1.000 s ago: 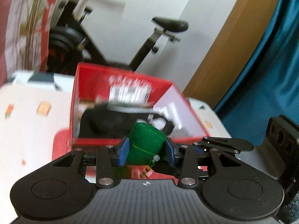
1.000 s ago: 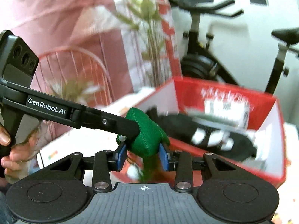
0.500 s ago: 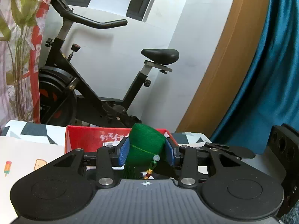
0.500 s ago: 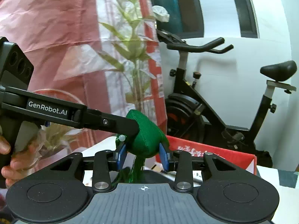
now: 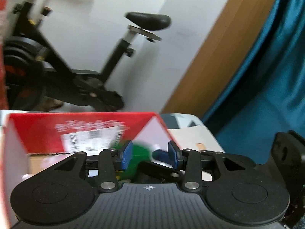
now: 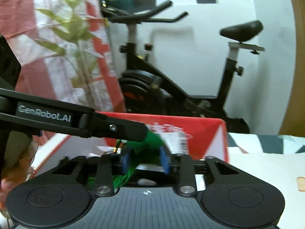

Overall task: Organize soft objects
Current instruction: 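Carry the green sachet with the right gripper over the red box, then open the right gripper to release the green sachet into the box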

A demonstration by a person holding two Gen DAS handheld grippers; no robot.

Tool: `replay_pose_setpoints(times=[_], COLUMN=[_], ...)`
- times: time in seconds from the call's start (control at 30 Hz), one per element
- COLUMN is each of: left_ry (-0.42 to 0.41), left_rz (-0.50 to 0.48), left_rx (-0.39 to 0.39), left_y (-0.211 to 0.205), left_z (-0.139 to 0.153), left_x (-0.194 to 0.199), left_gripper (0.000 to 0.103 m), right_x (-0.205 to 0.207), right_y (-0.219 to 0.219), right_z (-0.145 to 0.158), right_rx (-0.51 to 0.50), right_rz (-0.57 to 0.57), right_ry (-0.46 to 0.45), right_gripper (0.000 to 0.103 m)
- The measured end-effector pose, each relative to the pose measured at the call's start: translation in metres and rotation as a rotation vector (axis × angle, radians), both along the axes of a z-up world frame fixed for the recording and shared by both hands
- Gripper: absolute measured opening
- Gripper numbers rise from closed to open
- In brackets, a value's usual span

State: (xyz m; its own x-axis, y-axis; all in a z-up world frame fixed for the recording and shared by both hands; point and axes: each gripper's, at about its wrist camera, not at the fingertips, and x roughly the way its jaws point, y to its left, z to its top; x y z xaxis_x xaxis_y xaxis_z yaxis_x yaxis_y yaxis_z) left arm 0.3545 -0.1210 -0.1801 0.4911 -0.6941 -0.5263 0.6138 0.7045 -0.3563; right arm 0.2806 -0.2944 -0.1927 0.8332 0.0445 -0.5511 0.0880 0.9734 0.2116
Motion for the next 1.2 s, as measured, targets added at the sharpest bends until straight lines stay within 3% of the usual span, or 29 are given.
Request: replay_pose_setpoints(times=[0.2, 0.33, 0.5, 0.57, 0.7, 0.8, 0.93, 1.1, 1.2], left_ry=[-0.021, -0.029, -0.055, -0.071, -0.118, -0.17, -0.202, -0.211, -0.225], left_rz=[-0.011, 0.027, 0.1, 0.129, 0.191, 0.232, 0.276, 0.335, 0.368], left_rx=[0.046, 0.06, 0.133, 0.156, 0.188, 0.204, 0.206, 0.203, 0.208], left_y=[-0.031, -0.022, -0.004, 0.005, 0.023, 0.036, 0.048, 0.059, 0.067], left_z=[-0.008, -0.01, -0.009, -0.005, 0.007, 0.018, 0.031, 0.045, 0.051], left_x=[0.018, 0.021, 0.018, 0.011, -0.006, -0.022, -0.04, -0.059, -0.072], left_gripper=[0.042, 0.042, 0.044, 0.052, 0.089, 0.1, 0.103, 0.103, 0.103], right_x=[0.019, 0.015, 0.003, -0.002, -0.013, -0.023, -0.035, -0.053, -0.063], right_y=[-0.017, -0.022, -0.02, -0.017, -0.009, -0.002, 0.006, 0.014, 0.019], right_z=[-0.012, -0.018, -0.017, -0.014, -0.006, 0.001, 0.015, 0.038, 0.053], right_rx=[-0.062, -0.036, 0.005, 0.0, 0.004, 0.003, -0.012, -0.037, -0.053], right_rz=[-0.099, -0.107, -0.12, -0.114, -0.111, -0.115, -0.125, -0.145, -0.156], right_ry=[0.097, 0.117, 0.118, 0.114, 0.11, 0.103, 0.083, 0.03, 0.003], right_gripper=[0.021, 0.021, 0.023, 0.023, 0.036, 0.051, 0.068, 0.103, 0.103])
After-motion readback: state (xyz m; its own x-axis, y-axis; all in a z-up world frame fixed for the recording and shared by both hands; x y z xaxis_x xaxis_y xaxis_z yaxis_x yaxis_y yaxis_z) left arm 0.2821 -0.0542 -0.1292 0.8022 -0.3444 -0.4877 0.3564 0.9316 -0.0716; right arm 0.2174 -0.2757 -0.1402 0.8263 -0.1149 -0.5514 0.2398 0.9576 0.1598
